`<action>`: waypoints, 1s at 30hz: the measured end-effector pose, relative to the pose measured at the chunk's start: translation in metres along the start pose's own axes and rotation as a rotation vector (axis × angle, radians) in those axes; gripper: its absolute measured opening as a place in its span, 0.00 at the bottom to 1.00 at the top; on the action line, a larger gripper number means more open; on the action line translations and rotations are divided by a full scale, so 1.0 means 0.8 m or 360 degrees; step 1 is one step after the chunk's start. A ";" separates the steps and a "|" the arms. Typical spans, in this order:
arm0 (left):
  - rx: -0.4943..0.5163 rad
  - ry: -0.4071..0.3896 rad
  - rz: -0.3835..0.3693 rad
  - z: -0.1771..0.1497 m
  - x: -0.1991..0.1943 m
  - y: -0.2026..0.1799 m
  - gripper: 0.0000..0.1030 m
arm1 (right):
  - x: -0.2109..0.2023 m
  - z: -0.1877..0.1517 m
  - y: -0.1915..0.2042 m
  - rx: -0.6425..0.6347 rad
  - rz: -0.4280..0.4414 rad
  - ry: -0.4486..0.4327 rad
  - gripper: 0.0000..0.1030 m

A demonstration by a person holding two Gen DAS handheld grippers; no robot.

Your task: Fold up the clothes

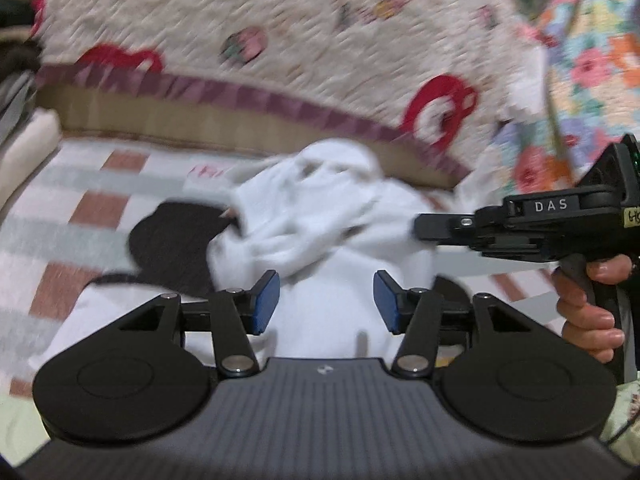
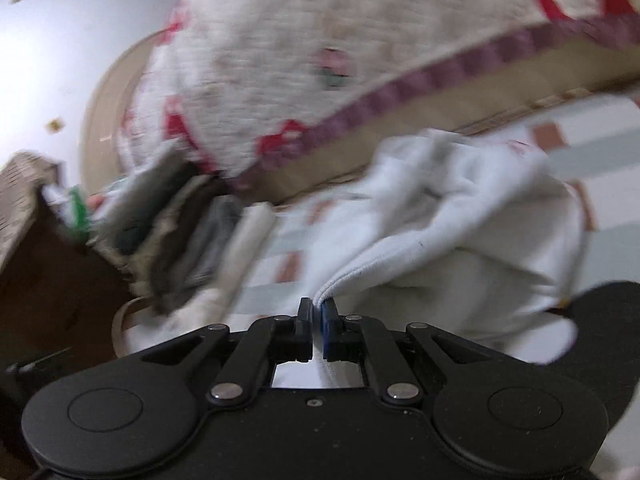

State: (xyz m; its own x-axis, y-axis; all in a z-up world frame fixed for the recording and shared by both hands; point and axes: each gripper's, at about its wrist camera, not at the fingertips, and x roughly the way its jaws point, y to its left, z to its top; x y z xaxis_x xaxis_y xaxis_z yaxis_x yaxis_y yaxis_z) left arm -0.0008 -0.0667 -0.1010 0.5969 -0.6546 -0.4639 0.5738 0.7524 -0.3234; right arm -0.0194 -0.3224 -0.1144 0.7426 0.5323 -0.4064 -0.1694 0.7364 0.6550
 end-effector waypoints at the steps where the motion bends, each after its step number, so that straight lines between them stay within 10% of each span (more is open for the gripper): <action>1: 0.0009 -0.0018 -0.0034 0.001 -0.003 -0.004 0.55 | -0.002 -0.002 0.015 -0.0028 0.0057 0.0009 0.07; 10: -0.0025 -0.0080 -0.0087 0.006 -0.018 -0.005 0.68 | 0.002 -0.006 0.056 0.0132 0.0429 0.0088 0.07; 18: -0.0077 -0.0079 -0.0183 0.010 -0.025 -0.008 0.77 | -0.007 0.009 0.076 -0.0053 0.0322 0.0078 0.07; 23: -0.0033 -0.0079 -0.0163 0.006 -0.027 -0.017 0.78 | -0.018 0.033 0.099 -0.0435 -0.0031 0.0099 0.07; 30: -0.0066 -0.0097 -0.0162 0.007 -0.029 -0.021 0.80 | -0.005 0.018 0.102 -0.0257 0.0191 0.0251 0.07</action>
State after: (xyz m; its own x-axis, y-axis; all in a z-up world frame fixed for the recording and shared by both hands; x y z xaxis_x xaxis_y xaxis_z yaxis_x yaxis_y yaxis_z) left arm -0.0212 -0.0648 -0.0804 0.5705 -0.7302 -0.3760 0.6104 0.6832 -0.4007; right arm -0.0268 -0.2704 -0.0499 0.6029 0.6693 -0.4342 -0.3610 0.7142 0.5997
